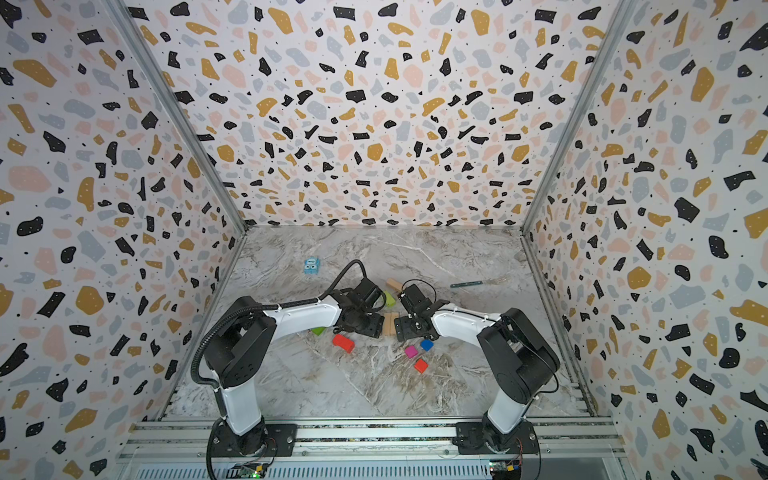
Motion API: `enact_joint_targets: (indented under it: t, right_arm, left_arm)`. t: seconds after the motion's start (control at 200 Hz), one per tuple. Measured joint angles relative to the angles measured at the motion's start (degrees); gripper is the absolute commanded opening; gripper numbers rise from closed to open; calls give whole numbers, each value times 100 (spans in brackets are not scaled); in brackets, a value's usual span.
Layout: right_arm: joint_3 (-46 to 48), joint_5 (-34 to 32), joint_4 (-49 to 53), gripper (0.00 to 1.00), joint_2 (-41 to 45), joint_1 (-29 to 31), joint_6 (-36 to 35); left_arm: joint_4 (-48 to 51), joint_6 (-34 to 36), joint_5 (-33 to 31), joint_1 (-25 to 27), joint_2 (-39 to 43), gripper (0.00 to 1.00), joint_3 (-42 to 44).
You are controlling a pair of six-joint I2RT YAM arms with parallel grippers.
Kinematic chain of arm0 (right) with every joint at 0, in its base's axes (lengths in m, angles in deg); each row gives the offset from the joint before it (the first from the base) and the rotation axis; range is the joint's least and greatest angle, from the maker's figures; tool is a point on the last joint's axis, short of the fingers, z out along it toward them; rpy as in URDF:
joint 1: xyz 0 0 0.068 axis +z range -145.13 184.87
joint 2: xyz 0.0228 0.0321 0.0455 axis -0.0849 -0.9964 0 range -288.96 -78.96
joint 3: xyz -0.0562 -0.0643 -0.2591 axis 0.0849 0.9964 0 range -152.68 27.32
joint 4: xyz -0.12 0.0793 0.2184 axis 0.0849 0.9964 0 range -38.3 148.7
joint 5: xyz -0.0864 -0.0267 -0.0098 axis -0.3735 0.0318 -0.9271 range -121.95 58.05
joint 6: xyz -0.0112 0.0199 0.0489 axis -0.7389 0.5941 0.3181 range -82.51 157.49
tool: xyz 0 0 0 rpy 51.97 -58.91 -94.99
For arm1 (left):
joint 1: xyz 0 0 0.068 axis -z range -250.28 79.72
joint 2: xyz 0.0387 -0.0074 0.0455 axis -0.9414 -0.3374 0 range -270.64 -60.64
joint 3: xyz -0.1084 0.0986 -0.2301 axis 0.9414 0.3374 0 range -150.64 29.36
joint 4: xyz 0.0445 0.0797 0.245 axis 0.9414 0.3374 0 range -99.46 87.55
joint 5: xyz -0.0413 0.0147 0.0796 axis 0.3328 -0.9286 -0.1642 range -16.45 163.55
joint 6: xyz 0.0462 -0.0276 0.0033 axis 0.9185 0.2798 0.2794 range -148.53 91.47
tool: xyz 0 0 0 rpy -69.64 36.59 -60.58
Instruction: Build the wood block tower
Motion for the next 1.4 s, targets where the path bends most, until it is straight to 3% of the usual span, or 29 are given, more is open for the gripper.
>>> enact_joint_targets:
  t: [0.531, 0.711, 0.776, 0.856, 1.106, 1.402]
  right_arm:
    - [-409, -90, 444, 89, 184, -2, -232]
    - [-940, -190, 605, 87, 339, -2, -645]
    - [-1163, -234, 645, 87, 332, -2, -831]
    - [-1440, -323, 702, 85, 284, -2, -1051]
    - [-2468, -566, 702, 82, -684, -2, -1641]
    - [-3034, -870, 632, 79, -1687, -55, -2149]
  left_arm:
    - [511, 319, -61, -155, 437, 79, -4]
    - [748, 616, -116, -417, 1086, 90, -31]
    - [767, 734, -116, -531, 1325, 99, -31]
    - [734, 852, -92, -688, 1602, 100, -2]
    - [315, 1110, 354, -1147, 2361, 100, 798]
    - [83, 1373, 1054, -1353, 2754, 100, 890]
